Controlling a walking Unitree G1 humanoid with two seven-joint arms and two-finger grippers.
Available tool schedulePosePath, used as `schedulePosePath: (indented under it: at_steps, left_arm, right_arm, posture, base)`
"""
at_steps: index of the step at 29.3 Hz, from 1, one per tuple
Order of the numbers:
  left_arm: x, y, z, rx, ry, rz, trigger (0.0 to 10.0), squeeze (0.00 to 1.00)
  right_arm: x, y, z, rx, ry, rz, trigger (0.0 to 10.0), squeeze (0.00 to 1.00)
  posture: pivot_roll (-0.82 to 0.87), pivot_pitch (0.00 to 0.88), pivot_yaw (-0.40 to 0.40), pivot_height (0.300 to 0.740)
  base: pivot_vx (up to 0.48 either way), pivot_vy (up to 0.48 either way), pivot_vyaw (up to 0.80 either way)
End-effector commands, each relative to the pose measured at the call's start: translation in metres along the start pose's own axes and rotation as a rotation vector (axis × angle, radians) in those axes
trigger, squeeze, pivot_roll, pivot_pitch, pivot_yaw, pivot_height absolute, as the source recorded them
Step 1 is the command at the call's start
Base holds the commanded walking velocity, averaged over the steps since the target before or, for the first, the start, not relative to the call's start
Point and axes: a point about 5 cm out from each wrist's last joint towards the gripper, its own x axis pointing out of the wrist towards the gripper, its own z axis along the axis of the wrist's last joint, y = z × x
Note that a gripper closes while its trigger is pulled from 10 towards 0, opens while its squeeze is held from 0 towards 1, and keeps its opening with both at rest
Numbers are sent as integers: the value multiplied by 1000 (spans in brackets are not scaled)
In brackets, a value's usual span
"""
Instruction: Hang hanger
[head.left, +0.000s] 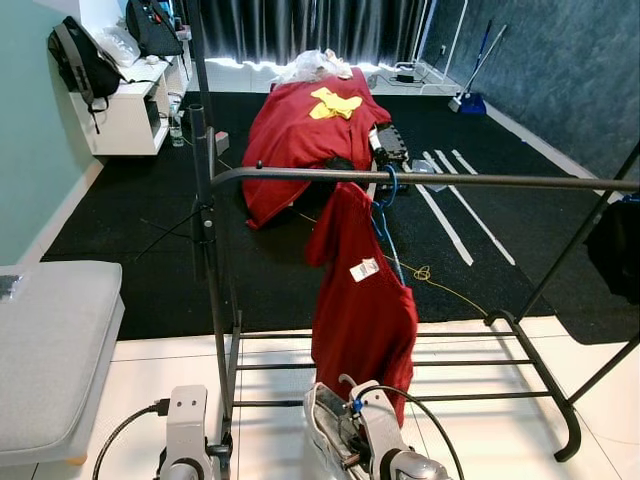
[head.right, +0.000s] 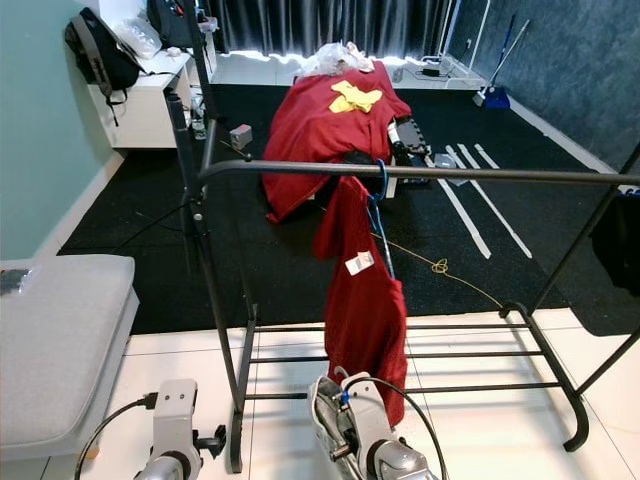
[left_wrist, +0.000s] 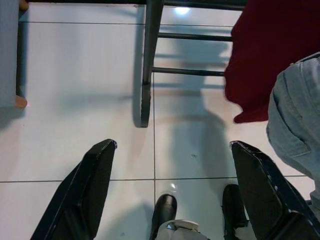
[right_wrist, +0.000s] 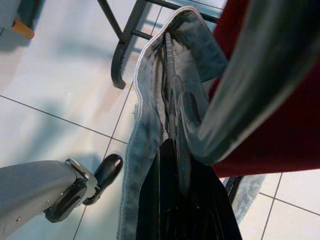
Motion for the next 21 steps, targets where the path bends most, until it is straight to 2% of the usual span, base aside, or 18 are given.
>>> schedulePosePath:
  at_steps: [1,3,7,11,15,21]
  left_arm:
    - [-2,-6,-5,7,5,-9,10000,0]
    - [-2,-8,-5,-8,0,-6,10000,0]
    - [-2,-8,-4,-8,-6,0,10000,0]
    - [0,-10,-5,4,7,-10,10000,0]
    - [0,-11,-4,40,9,-26,10000,0]
    - [-1,-14,-7,28,21,-25,10000,0]
  right_arm:
    - [0,1,3,-34,-25,11,10000,0]
    - [-1,0,2,-61,-24,17,10000,0]
    - [-1,-1,2,-61,-27,16,10000,0]
    - [-2,-6,3,-17,-43,-7,10000,0]
    - [-2,-1,1,-45,-33,34,10000,0]
    - [-1,-2,0,-40,-9,11,10000,0]
  posture:
    - [58,16,-91,740]
    - [56,16,-93,740]
    - [50,11,-86,740]
    - [45,0,-72,740]
    - [66,2,-64,740]
    - [89,2,-92,740]
  base:
    - [0,0,0]
    - [0,0,0]
    - [0,0,0]
    - [0,0,0]
    - [0,0,0]
    - [0,0,0]
